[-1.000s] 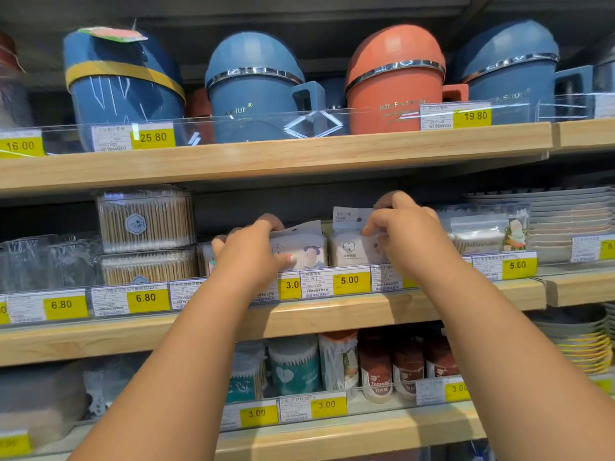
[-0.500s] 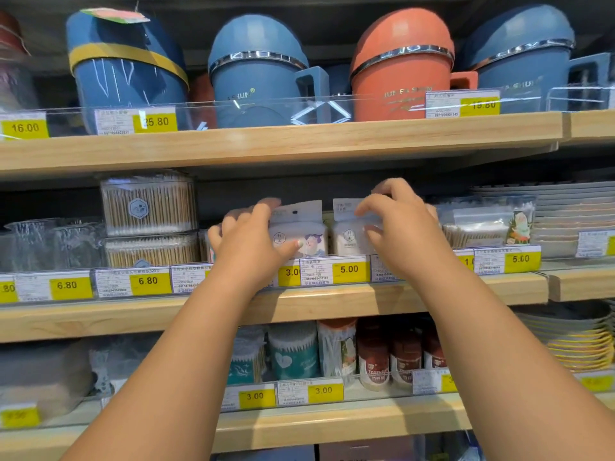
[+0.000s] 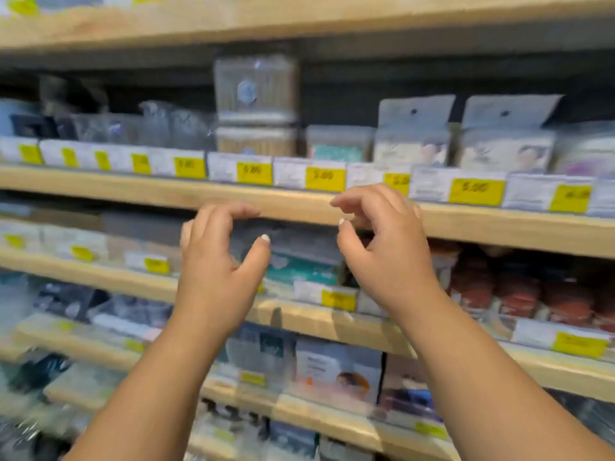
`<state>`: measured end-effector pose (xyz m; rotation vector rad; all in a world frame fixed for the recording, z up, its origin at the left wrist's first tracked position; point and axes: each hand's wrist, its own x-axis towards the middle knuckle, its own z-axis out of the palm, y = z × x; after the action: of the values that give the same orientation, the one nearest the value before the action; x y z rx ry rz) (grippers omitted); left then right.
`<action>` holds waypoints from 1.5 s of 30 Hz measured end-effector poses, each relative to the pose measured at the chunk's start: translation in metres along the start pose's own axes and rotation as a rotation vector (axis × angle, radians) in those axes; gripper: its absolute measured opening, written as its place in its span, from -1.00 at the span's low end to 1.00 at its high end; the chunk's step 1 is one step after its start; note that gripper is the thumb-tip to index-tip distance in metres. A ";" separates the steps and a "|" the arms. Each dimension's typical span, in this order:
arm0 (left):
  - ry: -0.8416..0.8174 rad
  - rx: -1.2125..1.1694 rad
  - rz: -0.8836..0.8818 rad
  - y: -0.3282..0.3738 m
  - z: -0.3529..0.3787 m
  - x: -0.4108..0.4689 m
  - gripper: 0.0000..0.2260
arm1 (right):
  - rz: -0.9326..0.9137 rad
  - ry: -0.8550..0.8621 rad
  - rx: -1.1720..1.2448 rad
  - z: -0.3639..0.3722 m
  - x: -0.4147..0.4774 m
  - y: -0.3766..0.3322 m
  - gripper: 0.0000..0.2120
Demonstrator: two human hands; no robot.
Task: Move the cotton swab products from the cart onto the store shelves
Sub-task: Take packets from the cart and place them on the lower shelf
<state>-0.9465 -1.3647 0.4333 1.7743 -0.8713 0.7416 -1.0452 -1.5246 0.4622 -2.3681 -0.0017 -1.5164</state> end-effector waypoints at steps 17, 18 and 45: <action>-0.113 0.562 -1.053 -0.188 -0.165 -0.268 -0.76 | 0.150 -1.176 0.518 0.269 -0.234 -0.108 -0.66; -0.131 0.588 -1.110 -0.192 -0.175 -0.286 -0.76 | 0.149 -1.246 0.519 0.279 -0.247 -0.118 -0.63; -0.486 1.161 -1.949 -0.307 -0.295 -0.485 -0.24 | 0.200 -1.779 -0.143 0.469 -0.383 -0.241 -0.25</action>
<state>-0.9894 -0.9003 -0.0123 2.6346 1.4368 -0.7198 -0.8391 -1.1016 0.0110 -2.7851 -0.0650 0.9670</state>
